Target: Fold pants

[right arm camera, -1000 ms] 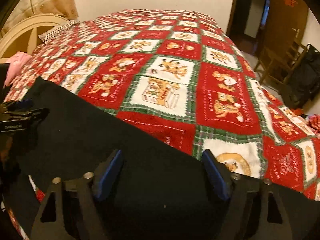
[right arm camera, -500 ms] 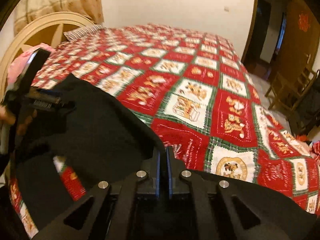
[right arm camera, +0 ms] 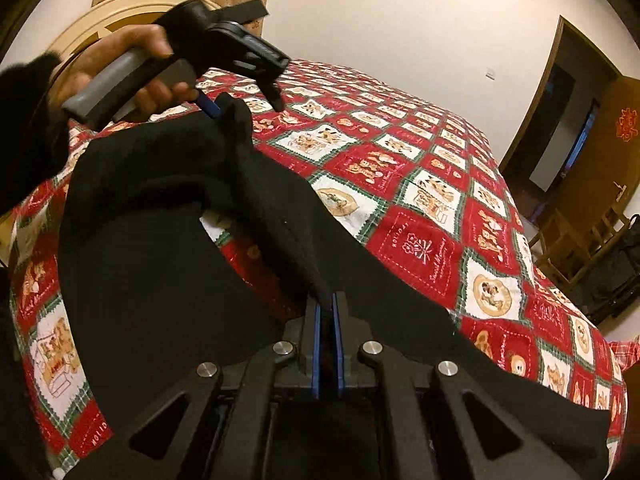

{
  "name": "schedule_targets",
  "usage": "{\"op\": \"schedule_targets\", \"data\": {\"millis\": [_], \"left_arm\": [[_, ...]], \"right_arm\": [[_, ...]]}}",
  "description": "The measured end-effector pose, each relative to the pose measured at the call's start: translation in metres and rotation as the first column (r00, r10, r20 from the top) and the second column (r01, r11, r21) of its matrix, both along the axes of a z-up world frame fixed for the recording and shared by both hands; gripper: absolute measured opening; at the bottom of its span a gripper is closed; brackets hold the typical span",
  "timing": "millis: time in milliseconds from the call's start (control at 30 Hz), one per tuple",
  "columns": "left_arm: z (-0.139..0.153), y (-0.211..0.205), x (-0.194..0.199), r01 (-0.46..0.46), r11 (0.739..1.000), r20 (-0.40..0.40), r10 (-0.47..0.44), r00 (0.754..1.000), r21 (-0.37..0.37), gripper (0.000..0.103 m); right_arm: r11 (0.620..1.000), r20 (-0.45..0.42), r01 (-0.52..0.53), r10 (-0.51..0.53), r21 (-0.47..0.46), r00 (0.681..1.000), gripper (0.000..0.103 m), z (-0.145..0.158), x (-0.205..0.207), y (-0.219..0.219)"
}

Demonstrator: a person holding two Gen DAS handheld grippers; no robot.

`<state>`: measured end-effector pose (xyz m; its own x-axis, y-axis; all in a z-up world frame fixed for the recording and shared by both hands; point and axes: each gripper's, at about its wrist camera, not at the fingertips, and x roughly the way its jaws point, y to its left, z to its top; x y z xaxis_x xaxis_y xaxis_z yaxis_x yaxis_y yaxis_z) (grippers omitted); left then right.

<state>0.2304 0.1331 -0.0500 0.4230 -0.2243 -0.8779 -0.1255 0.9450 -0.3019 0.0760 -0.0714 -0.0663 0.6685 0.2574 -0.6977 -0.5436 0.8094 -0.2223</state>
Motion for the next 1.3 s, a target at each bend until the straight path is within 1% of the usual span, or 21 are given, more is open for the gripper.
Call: {"op": "schedule_targets", "data": {"millis": [67, 133, 200, 233, 267, 300, 333, 367, 433, 467, 533, 633, 700, 800, 933, 1100, 1167, 1233, 1300], "left_arm": [[-0.007, -0.006, 0.009, -0.009, 1.0, -0.038, 0.008, 0.999, -0.021, 0.103], [-0.013, -0.012, 0.011, -0.024, 0.999, -0.064, 0.025, 0.998, 0.022, 0.102], [-0.019, -0.016, 0.012, -0.02, 0.998, -0.069, 0.024, 0.997, 0.059, 0.09], [-0.022, -0.016, 0.012, -0.017, 0.998, -0.076, 0.021, 0.997, 0.062, 0.075], [-0.027, -0.015, 0.011, -0.017, 0.999, -0.089, 0.021, 0.996, 0.044, 0.061], [-0.029, -0.012, 0.009, -0.024, 1.0, -0.09, 0.025, 0.996, 0.018, 0.057], [-0.027, -0.009, 0.005, -0.033, 0.999, -0.07, 0.033, 0.997, 0.011, 0.051], [-0.025, -0.006, 0.002, -0.033, 0.999, -0.052, 0.032, 0.998, -0.006, 0.038], [-0.019, 0.001, -0.004, -0.027, 0.997, -0.023, 0.026, 0.999, -0.067, 0.02], [-0.014, 0.006, -0.008, -0.028, 0.996, -0.004, 0.028, 1.0, -0.089, 0.017], [0.001, 0.015, -0.022, -0.016, 0.994, 0.065, 0.023, 0.998, -0.112, 0.014], [0.023, 0.019, -0.044, 0.016, 0.994, 0.142, 0.0, 0.99, -0.107, 0.013], [0.04, 0.023, -0.07, 0.043, 0.995, 0.214, -0.022, 0.977, -0.095, 0.013], [0.05, 0.031, -0.1, 0.052, 0.995, 0.282, -0.027, 0.959, -0.082, 0.013], [0.043, 0.051, -0.14, 0.016, 0.996, 0.314, 0.014, 0.949, -0.091, 0.013], [0.023, 0.065, -0.184, -0.013, 0.997, 0.365, 0.038, 0.93, -0.07, 0.013], [0.012, 0.068, -0.193, -0.031, 0.999, 0.365, 0.041, 0.93, -0.034, 0.013], [0.004, 0.069, -0.195, -0.045, 0.999, 0.362, 0.041, 0.931, 0.005, 0.013], [-0.007, 0.073, -0.192, -0.073, 0.995, 0.346, 0.046, 0.937, 0.066, 0.013]], "right_arm": [[1.0, 0.014, 0.012, -0.012, 0.018, 1.0, 0.005, 0.004, 0.001, -0.004], [0.999, 0.022, 0.023, -0.024, 0.037, 0.999, 0.005, 0.01, 0.003, -0.008], [0.998, 0.022, 0.036, -0.037, 0.06, 0.999, 0.005, 0.015, 0.005, -0.011], [0.997, 0.022, 0.039, -0.041, 0.07, 0.999, 0.005, 0.017, 0.005, -0.012], [0.996, 0.027, 0.042, -0.044, 0.077, 0.999, 0.005, 0.02, 0.005, -0.012], [0.996, 0.035, 0.043, -0.046, 0.079, 0.998, 0.005, 0.023, 0.003, -0.012], [0.996, 0.043, 0.043, -0.046, 0.079, 0.998, 0.005, 0.026, 0.0, -0.011], [0.996, 0.05, 0.042, -0.046, 0.08, 0.998, 0.005, 0.029, -0.002, -0.011], [0.996, 0.067, 0.038, -0.043, 0.08, 0.997, 0.005, 0.037, -0.008, -0.009], [0.996, 0.073, 0.034, -0.04, 0.08, 0.997, 0.005, 0.041, -0.013, -0.009], [0.997, 0.092, 0.018, -0.025, 0.076, 0.995, 0.005, 0.05, -0.028, -0.007], [0.998, 0.111, -0.008, 0.001, 0.064, 0.994, 0.005, 0.06, -0.054, -0.002], [0.997, 0.112, -0.025, 0.016, 0.075, 0.994, 0.005, 0.063, -0.073, 0.001], [0.995, 0.092, -0.049, 0.041, 0.084, 0.995, 0.005, 0.058, -0.101, 0.008], [0.995, 0.059, -0.088, 0.085, 0.042, 0.995, 0.005, 0.037, -0.126, 0.021], [0.992, 0.007, -0.124, 0.124, -0.014, 0.992, 0.005, 0.003, -0.141, 0.034], [0.99, -0.015, -0.135, 0.135, -0.037, 0.991, 0.005, -0.009, -0.141, 0.037], [0.989, -0.038, -0.142, 0.141, -0.04, 0.989, 0.005, -0.017, -0.142, 0.038], [0.988, -0.054, -0.147, 0.144, -0.05, 0.988, 0.005, -0.024, -0.141, 0.039]]}}
